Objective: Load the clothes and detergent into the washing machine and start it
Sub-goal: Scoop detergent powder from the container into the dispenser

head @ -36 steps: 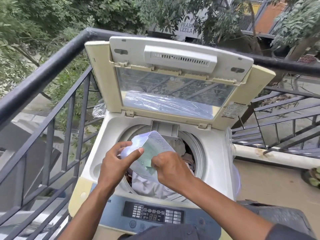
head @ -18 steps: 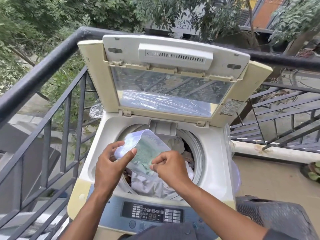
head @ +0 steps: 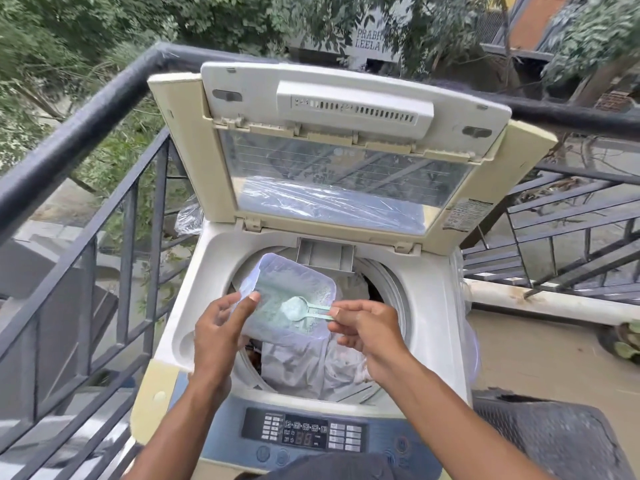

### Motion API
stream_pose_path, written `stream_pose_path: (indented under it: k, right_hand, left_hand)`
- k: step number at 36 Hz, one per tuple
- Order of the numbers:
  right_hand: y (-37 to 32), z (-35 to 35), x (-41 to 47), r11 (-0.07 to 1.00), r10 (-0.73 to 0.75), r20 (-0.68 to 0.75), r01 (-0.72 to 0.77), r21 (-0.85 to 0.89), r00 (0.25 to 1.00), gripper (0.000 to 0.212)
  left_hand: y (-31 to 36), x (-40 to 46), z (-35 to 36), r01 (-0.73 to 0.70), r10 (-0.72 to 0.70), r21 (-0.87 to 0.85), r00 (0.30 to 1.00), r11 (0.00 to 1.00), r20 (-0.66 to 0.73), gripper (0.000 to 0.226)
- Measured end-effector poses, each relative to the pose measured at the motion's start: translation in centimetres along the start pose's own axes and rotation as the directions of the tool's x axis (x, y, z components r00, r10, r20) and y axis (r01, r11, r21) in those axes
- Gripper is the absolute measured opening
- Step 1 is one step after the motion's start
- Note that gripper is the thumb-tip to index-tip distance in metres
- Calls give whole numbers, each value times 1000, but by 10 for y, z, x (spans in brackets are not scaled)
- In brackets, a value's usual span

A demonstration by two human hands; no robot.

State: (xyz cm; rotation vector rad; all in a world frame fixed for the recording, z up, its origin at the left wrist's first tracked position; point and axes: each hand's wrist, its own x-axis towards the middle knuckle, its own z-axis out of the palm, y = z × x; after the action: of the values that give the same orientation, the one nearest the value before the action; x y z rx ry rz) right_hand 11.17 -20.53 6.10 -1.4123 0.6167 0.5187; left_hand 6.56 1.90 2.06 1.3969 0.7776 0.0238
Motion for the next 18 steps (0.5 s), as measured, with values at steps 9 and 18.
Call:
stream_pose_path:
  k: [9,18]
  right_hand:
    - [-27,-5,19,974,23,-24,-17,226,999,16]
    - [-53,3,58,965,-76,-156,112,238,985,10]
  left_hand:
    - [-5,9,7,64,-65,-54,998,996,-11,69]
    - [-5,20,9,74,-75,-34,997,997,-32,79]
